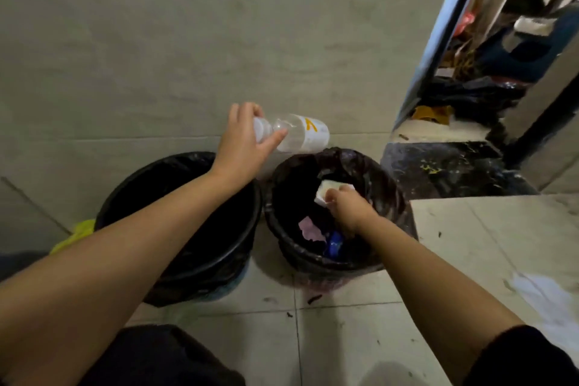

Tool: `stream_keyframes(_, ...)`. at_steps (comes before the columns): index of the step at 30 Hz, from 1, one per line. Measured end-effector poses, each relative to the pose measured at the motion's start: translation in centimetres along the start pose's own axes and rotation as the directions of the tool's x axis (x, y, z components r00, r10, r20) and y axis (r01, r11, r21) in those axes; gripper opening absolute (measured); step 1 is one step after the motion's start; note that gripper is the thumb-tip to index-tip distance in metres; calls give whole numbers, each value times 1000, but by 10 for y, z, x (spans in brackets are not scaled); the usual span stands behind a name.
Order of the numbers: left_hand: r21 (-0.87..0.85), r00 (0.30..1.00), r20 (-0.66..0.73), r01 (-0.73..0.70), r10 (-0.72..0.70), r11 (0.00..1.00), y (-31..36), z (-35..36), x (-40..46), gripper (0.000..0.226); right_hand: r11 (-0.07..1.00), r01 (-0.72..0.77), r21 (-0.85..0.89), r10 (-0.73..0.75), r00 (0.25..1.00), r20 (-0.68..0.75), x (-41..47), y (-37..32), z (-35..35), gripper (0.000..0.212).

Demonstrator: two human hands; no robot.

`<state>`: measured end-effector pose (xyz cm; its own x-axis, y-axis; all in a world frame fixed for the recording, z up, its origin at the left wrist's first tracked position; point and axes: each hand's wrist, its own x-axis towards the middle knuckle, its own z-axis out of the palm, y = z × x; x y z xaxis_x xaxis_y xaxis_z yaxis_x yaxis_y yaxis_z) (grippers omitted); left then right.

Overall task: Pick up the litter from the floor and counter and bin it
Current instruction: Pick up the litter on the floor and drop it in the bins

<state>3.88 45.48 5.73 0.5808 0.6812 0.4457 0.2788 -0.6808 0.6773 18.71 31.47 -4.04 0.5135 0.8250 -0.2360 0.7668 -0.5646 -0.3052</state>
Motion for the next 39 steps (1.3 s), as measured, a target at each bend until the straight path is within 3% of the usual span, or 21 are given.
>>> stream_keyframes(3, 18, 1000, 9, -10, 10, 1000, -17, -18, -4, 44, 994, -84, -71, 100, 959, 267, 4, -11, 25, 33)
stream_keyframes(5, 34, 1000, 12, -15, 15, 999, -23, -30, -7, 43, 991, -63, -119, 99, 941, 324, 7, -16, 28, 37)
stream_keyframes(8, 54, 999, -47, -10, 13, 999, -32, -54, -11, 41, 1000, -18, -12, 19, 999, 35, 25, -40, 7, 31)
stream_keyframes(10, 99, 991, -130, -15, 28, 995, -45, -76, -21, 43, 991, 103, 83, -86, 979, -185, 38, -72, -10, 31)
stream_keyframes(11, 143, 986, -161, -25, 49, 989, -55, -87, -29, 45, 979, 170, 114, -141, 965, -222, 42, -90, -14, 35)
stream_keyframes(14, 302, 985, -143, -53, 100, 952, -96, -112, -64, 44, 957, 271, 105, -259, 959, -112, 53, -137, -2, 58)
stream_keyframes(16, 408, 997, -21, -59, 74, 911, -131, -118, -86, 45, 972, 234, 26, -234, 972, -3, 61, -151, 19, 70)
stream_keyframes(18, 489, 982, 187, -82, -12, 868, -161, -113, -96, 50, 978, 202, -60, -200, 979, 39, 68, -152, 38, 75)
stream_keyframes(21, 579, 863, 470, -145, -183, 802, -190, -89, -91, 44, 965, 190, -183, -193, 981, 0, 70, -148, 55, 79)
stream_keyframes(25, 642, 654, 666, -260, -358, 721, -220, -44, -73, 48, 953, 208, -221, -213, 977, 2, 76, -145, 58, 80)
stream_keyframes(28, 649, 561, 714, -303, -419, 698, -237, -16, -69, 50, 946, 213, -245, -223, 975, -13, 77, -144, 58, 80)
stream_keyframes(34, 743, 465, 657, -267, -593, 614, -257, -11, -65, 52, 947, 208, -246, -216, 976, -4, 78, -144, 60, 78)
stream_keyframes(37, 774, 491, 627, -306, -604, 554, -238, -20, -60, 53, 964, 230, -137, -227, 973, 35, 77, -144, 52, 76)
stream_keyframes(39, 756, 623, 613, -281, -487, 591, -210, -25, -47, 43, 967, 240, 89, -244, 969, 34, 72, -139, 37, 67)
